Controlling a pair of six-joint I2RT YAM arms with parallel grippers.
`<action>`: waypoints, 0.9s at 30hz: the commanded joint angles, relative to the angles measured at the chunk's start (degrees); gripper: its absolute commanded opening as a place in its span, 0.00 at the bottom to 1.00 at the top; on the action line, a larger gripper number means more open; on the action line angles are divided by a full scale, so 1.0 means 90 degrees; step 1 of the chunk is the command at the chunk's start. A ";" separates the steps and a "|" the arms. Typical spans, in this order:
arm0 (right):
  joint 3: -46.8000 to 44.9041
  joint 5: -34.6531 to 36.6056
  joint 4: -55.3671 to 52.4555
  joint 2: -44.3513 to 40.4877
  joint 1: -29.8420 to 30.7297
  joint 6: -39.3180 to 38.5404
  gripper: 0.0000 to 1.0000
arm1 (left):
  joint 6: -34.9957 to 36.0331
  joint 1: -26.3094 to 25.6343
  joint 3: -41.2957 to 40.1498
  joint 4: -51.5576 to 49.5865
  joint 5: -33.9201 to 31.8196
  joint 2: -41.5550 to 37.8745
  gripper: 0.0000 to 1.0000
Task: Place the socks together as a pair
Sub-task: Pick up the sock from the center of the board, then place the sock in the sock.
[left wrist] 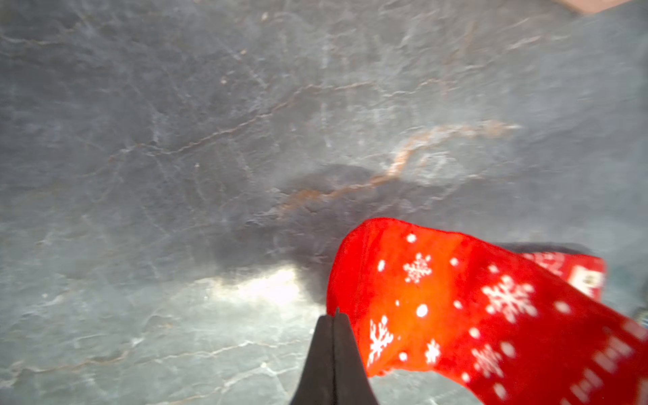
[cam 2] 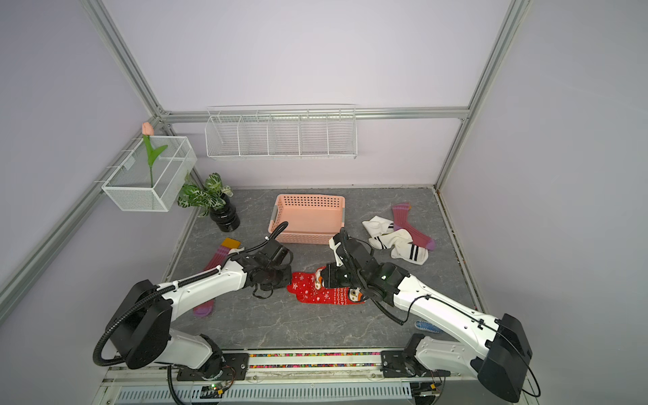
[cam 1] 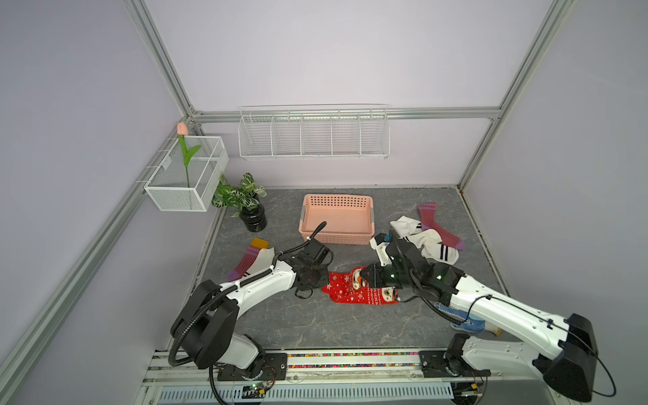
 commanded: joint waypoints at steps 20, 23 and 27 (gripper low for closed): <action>-0.0698 -0.0526 -0.0439 -0.0498 -0.0733 -0.0342 0.07 | -0.0455 -0.0316 -0.0287 0.0357 0.0497 0.0276 0.00; -0.0722 -0.0536 -0.0468 -0.0517 -0.0792 -0.0359 0.07 | -0.0463 -0.0321 -0.0289 0.0353 0.0486 0.0284 0.00; -0.0793 -0.0557 -0.0474 -0.0517 -0.0852 -0.0379 0.07 | -0.0505 -0.0330 -0.0297 0.0395 0.0492 0.0282 0.00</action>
